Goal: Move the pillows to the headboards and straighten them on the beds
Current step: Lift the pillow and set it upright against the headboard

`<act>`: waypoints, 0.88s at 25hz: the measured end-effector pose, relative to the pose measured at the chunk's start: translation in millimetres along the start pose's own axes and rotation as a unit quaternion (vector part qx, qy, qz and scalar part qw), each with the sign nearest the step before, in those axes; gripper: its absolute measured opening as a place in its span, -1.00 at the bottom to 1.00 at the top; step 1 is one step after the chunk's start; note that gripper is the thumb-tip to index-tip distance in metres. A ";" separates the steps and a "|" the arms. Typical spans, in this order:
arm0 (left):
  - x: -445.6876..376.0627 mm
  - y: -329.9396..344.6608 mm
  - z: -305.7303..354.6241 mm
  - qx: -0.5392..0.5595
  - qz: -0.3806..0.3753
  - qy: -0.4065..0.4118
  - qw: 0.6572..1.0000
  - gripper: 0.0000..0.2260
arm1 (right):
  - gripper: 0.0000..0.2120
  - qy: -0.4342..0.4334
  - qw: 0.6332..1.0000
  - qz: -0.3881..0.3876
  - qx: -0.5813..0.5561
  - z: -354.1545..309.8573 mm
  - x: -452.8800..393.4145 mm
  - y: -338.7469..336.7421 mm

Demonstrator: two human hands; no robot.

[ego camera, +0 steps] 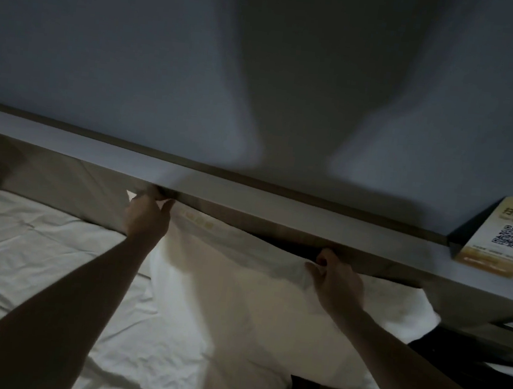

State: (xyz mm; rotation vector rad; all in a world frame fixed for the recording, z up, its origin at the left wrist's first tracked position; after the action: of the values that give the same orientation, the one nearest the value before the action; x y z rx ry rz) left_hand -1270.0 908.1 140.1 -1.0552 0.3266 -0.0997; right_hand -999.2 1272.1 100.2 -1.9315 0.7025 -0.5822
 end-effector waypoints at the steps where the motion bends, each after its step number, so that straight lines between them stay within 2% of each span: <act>1: 9.1 -2.1 8.9 0.019 0.023 0.007 1.000 -0.72 | -0.76 0.002 1.000 -0.009 0.009 8.9 -0.5 -0.6; 4: 45.7 17.6 43.2 0.061 0.014 0.080 0.995 -0.63 | -0.65 0.005 0.996 -0.062 0.063 44.8 -4.3 2.6; 8: 92.9 78.2 81.7 0.067 -0.100 0.166 0.979 -0.63 | -0.66 -0.033 0.992 -0.037 0.119 82.2 1.4 -2.6; 10: 104.3 95.2 94.6 0.080 -0.132 0.160 0.975 -0.61 | -0.65 -0.004 0.989 -0.047 0.140 99.6 0.7 4.4; 15: 118.5 117.9 118.3 0.097 -0.164 0.149 0.970 -0.62 | -0.55 0.130 0.972 -0.124 0.151 146.4 -0.2 20.3; 22: 128.6 139.5 130.2 0.107 -0.207 0.148 0.961 -0.60 | -0.54 0.050 0.951 -0.216 0.216 145.9 -10.4 10.9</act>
State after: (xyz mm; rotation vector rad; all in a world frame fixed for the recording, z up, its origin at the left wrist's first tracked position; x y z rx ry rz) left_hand -1118.0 1055.7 50.1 -0.8801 0.3510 -0.6604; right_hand -913.5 1366.4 27.8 -1.6471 0.1779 -1.0189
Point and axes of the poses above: each hand's wrist, its own x-axis away from the middle knuckle, its own y-axis out of the palm, z = x × y, the point moved 10 cm from there along -x, towards the middle knuckle, and after that the axes turned 13 degrees about y, right-handed, at the moved point
